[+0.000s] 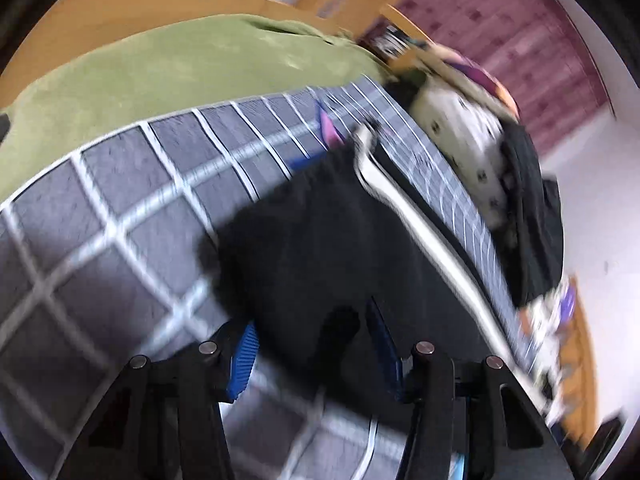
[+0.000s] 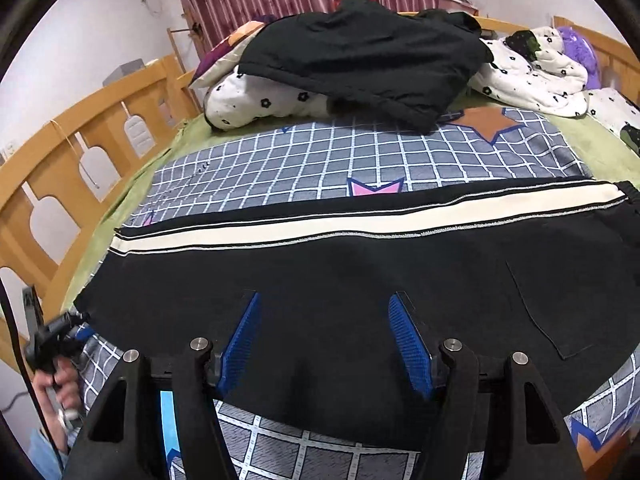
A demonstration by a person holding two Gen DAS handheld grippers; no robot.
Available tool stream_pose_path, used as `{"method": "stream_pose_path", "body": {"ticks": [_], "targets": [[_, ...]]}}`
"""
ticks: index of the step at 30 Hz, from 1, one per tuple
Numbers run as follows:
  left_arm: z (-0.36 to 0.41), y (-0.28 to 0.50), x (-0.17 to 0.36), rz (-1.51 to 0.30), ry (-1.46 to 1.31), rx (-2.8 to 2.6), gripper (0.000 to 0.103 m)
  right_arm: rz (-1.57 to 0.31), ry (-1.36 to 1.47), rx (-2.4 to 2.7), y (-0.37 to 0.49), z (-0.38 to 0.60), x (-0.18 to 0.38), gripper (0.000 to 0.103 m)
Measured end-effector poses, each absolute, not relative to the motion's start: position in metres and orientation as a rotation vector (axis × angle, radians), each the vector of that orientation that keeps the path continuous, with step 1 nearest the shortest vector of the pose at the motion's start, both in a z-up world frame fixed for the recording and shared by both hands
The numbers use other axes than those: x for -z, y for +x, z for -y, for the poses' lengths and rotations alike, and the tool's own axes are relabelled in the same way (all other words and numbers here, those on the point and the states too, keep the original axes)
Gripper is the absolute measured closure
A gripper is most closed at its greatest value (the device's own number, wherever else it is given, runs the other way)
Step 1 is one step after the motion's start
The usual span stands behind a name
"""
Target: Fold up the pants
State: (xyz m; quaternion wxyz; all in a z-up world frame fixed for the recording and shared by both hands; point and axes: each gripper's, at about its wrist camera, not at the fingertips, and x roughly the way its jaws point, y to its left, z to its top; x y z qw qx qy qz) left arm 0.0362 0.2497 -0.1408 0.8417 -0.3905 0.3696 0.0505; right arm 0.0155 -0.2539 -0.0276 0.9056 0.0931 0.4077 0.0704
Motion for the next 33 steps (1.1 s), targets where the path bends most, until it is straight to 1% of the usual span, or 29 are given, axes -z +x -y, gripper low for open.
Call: {"method": "stream_pose_path", "body": {"ticks": [1,2,3,7,8,10,12,13,16,20,24,26,28,31,33], "targets": [[-0.254,0.040,0.143,-0.777,-0.848,-0.117,0.060,-0.850,0.202,-0.147,0.017,0.255,0.028,0.037],[-0.257,0.044,0.143,-0.774,-0.858,-0.130,0.068,-0.857,0.211,-0.153,0.018,0.256,0.028,0.037],[-0.261,0.047,0.145,-0.773,-0.853,-0.145,0.072,-0.859,0.216,-0.155,0.018,0.257,0.028,0.037],[-0.262,0.050,0.136,-0.769,-0.780,-0.189,0.082,-0.860,0.211,-0.134,0.012,0.263,0.022,0.037],[-0.258,0.050,0.128,-0.766,-0.740,-0.205,0.084,-0.860,0.209,-0.130,0.009,0.266,0.021,0.037],[-0.235,0.051,0.102,-0.740,-0.572,-0.277,0.086,-0.848,0.198,-0.127,-0.001,0.272,0.017,0.037],[-0.192,0.055,0.068,-0.672,-0.331,-0.315,0.087,-0.818,0.157,-0.106,-0.015,0.279,0.012,0.037],[-0.171,0.058,0.055,-0.646,-0.253,-0.299,0.087,-0.795,0.118,-0.088,-0.022,0.282,0.010,0.037],[-0.104,0.067,0.022,-0.622,-0.161,-0.153,0.088,-0.746,0.005,-0.011,-0.041,0.295,0.007,0.037],[-0.001,0.062,-0.001,-0.596,-0.054,0.021,0.088,-0.717,0.029,0.038,-0.062,0.331,0.005,0.037],[0.115,0.040,0.011,-0.602,0.087,0.215,0.088,-0.679,0.123,0.124,-0.080,0.380,0.004,0.037],[0.167,0.028,0.027,-0.619,0.150,0.306,0.088,-0.649,0.156,0.173,-0.087,0.402,0.002,0.037],[0.216,0.013,0.049,-0.667,0.153,0.435,0.088,-0.597,0.177,0.221,-0.098,0.422,-0.001,0.037],[0.273,-0.004,0.084,-0.776,0.159,0.526,0.088,-0.568,0.222,0.238,-0.107,0.444,0.000,0.037],[0.295,-0.014,0.100,-0.769,0.228,0.469,0.088,-0.585,0.263,0.237,-0.108,0.456,0.006,0.037]]}}
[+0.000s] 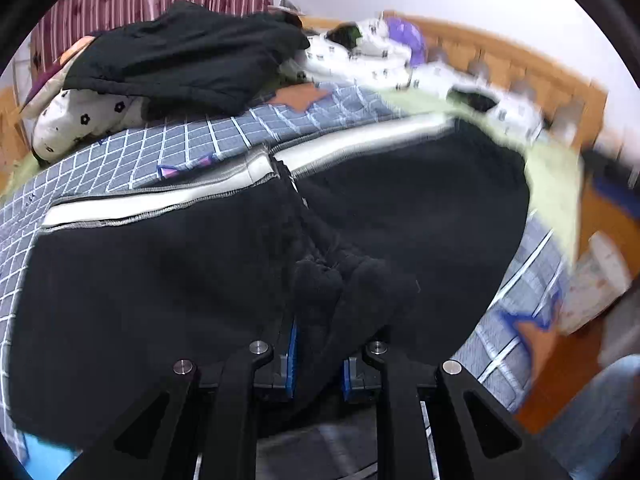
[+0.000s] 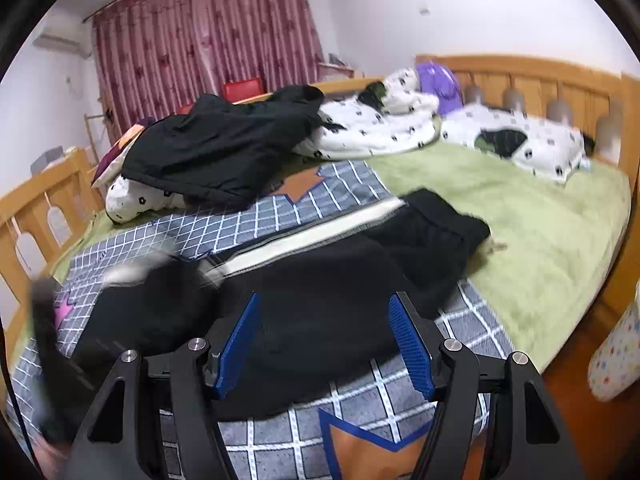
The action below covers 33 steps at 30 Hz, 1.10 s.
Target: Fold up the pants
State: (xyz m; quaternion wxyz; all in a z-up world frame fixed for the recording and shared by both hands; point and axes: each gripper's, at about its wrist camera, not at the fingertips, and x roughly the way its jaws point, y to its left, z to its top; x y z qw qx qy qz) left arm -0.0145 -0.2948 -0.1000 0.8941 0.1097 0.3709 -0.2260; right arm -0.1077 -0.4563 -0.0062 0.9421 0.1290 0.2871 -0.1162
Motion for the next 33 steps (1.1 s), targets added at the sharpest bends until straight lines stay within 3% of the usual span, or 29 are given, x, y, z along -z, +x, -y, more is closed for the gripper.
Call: {"method": "stream_pose_path", "body": {"ticks": [3,5,6,8,9,14,22,23,24,27,31,33], "targets": [[0.299,-0.032,0.097,-0.720,0.286,0.469,0.084,-0.605,0.284,0.249,-0.104,0.462,0.012,0.037],[0.278,-0.033,0.087,-0.768,0.227,0.558,0.065,-0.607,0.286,0.238,-0.103,0.462,0.014,0.037],[0.264,-0.030,0.081,-0.775,0.201,0.564,0.061,-0.608,0.284,0.223,-0.102,0.461,0.015,0.037],[0.230,-0.038,0.070,-0.746,0.163,0.542,0.038,-0.615,0.268,0.199,-0.097,0.453,0.015,0.037],[0.209,-0.042,0.064,-0.721,0.150,0.521,0.036,-0.623,0.259,0.187,-0.095,0.449,0.016,0.037],[0.107,-0.038,0.056,-0.706,0.116,0.332,0.034,-0.711,0.210,0.026,-0.063,0.410,0.020,0.037],[0.016,-0.035,0.075,-0.769,0.062,0.156,0.033,-0.915,0.086,-0.114,0.019,0.348,0.053,0.038],[0.013,-0.035,0.078,-0.774,0.046,0.156,0.033,-0.949,0.081,-0.117,0.026,0.343,0.063,0.047],[0.008,-0.036,0.080,-0.778,0.027,0.158,0.033,-0.986,0.078,-0.138,0.029,0.338,0.073,0.066],[0.000,-0.037,0.085,-0.781,-0.006,0.152,0.033,-0.969,-0.032,-0.132,0.021,0.326,0.081,0.097],[-0.002,-0.034,0.087,-0.773,-0.034,0.176,0.033,-0.817,0.056,-0.186,-0.005,0.344,0.051,0.099],[0.003,-0.035,0.085,-0.751,-0.035,0.212,0.033,-0.863,0.091,-0.173,-0.007,0.354,0.059,0.099]]}}
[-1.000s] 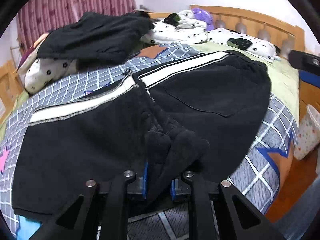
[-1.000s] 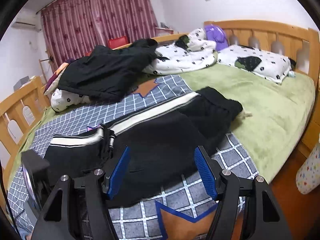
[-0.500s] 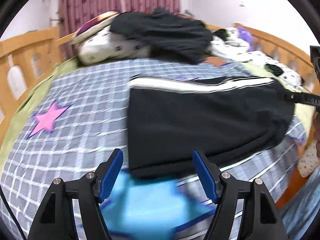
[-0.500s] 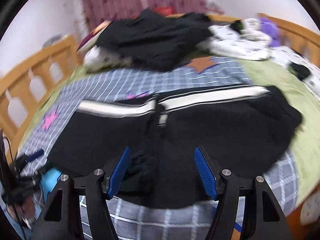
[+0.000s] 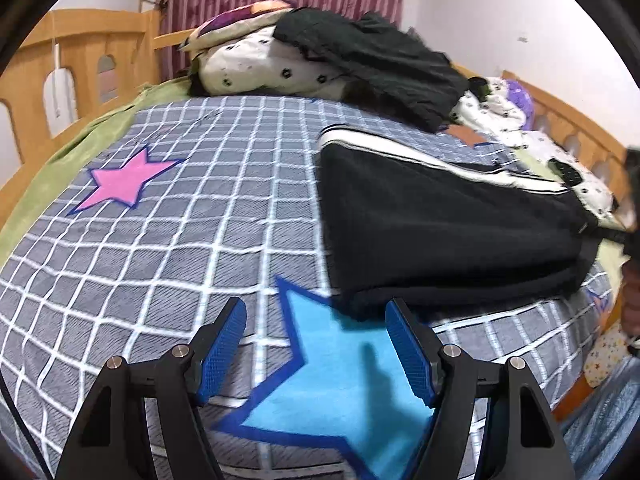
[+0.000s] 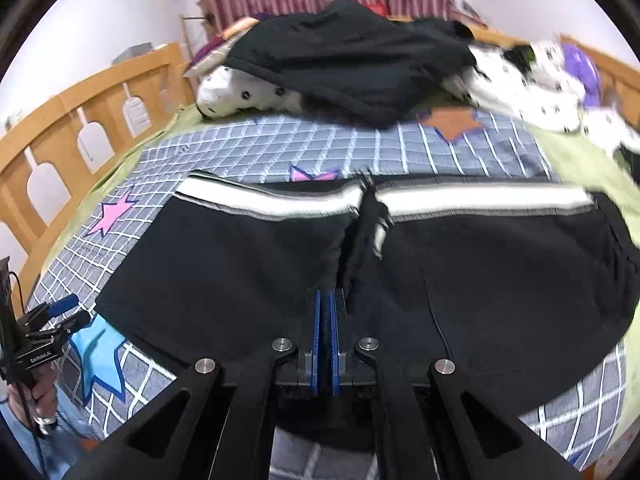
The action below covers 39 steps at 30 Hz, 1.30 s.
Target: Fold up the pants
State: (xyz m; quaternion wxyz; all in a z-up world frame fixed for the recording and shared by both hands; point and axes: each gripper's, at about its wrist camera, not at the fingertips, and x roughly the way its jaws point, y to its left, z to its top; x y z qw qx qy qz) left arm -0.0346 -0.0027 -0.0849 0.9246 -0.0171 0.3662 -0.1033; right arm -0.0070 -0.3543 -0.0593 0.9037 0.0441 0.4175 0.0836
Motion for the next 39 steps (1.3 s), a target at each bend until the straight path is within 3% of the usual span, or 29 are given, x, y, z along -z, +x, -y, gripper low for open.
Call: {"method": "stream_pose_path", "body": {"ticks": [4,5,7,8,9,13,16,17,18,21,27,39], "targets": [[0.011,-0.036,0.086,-0.759,0.011,0.270,0.032,-0.944,0.042,-0.146,-0.007,0.347,0.084,0.098],[0.012,-0.036,0.088,-0.766,0.022,0.276,0.032,-0.923,0.030,-0.137,-0.009,0.346,0.079,0.092],[0.014,-0.036,0.092,-0.767,0.057,0.261,0.032,-0.891,0.042,-0.137,-0.009,0.346,0.069,0.072],[0.015,-0.035,0.093,-0.765,0.061,0.249,0.032,-0.882,0.044,-0.135,-0.006,0.347,0.066,0.054],[0.016,-0.032,0.095,-0.768,0.059,0.239,0.032,-0.876,0.043,-0.132,0.001,0.347,0.064,0.047],[0.023,-0.014,0.104,-0.818,0.082,0.221,0.032,-0.930,0.036,-0.107,0.036,0.345,0.074,0.044],[0.024,-0.016,0.100,-0.799,0.085,0.240,0.032,-1.061,0.085,-0.120,0.067,0.347,0.105,0.047],[0.021,-0.019,0.097,-0.782,0.069,0.256,0.032,-1.062,0.121,-0.136,0.071,0.348,0.110,0.075],[0.020,-0.021,0.095,-0.774,0.059,0.259,0.032,-1.032,0.129,-0.158,0.072,0.348,0.106,0.086],[0.016,-0.023,0.094,-0.772,0.032,0.259,0.032,-0.843,0.142,-0.210,0.057,0.358,0.069,0.087],[0.032,-0.015,0.108,-0.814,0.084,0.211,0.032,-0.958,0.087,-0.125,0.069,0.358,0.112,0.080],[0.022,-0.036,0.093,-0.780,0.054,0.257,0.032,-0.822,0.043,-0.062,0.019,0.368,0.064,0.073]]}}
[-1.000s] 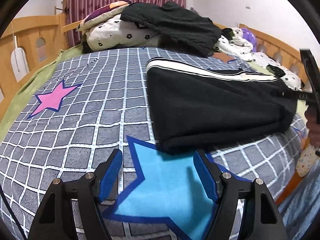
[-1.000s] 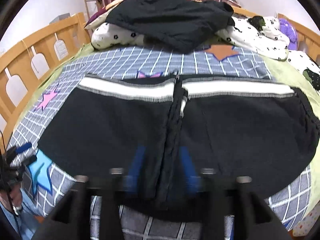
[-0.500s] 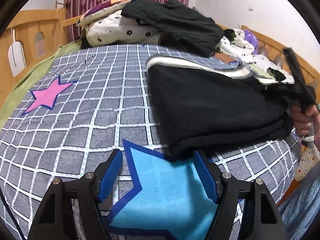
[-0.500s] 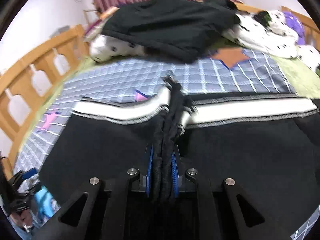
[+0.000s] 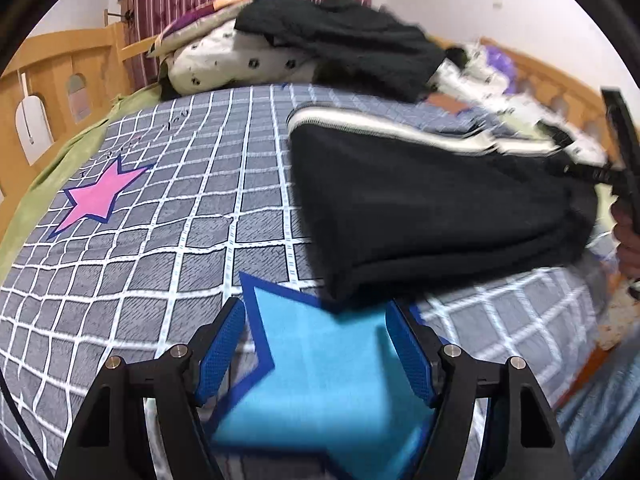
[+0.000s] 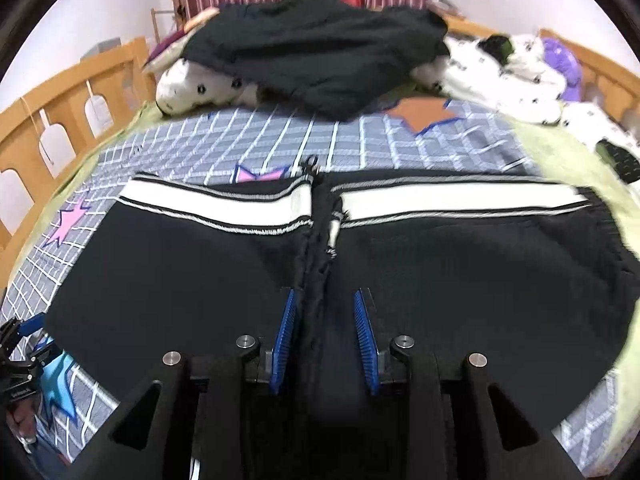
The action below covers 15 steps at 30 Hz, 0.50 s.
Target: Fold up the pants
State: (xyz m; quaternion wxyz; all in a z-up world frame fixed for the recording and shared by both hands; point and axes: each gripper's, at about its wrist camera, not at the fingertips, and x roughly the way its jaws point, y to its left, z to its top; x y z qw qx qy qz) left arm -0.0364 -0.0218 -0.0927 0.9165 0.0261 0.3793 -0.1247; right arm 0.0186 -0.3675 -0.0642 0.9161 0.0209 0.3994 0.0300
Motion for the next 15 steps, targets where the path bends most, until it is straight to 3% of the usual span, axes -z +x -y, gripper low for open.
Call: {"method": "stream_pose_path", "body": {"ticks": [3,8,14,15], "targets": [[0.015,-0.044,0.078,-0.746,0.013,0.257,0.032,-0.803,-0.031,-0.072,-0.005,0.359,0.056,0.073],[0.028,-0.009,0.063,-0.730,0.004,0.196,0.032,-0.914,-0.132,-0.030,-0.002,0.346,0.090,0.073],[0.047,0.038,0.114,-0.961,-0.011,0.181,0.031,-0.959,-0.016,-0.006,-0.003,0.368,0.077,0.073],[0.048,0.034,0.114,-0.931,-0.006,0.186,0.031,-0.967,0.006,0.003,-0.005,0.375,0.072,0.073]]}}
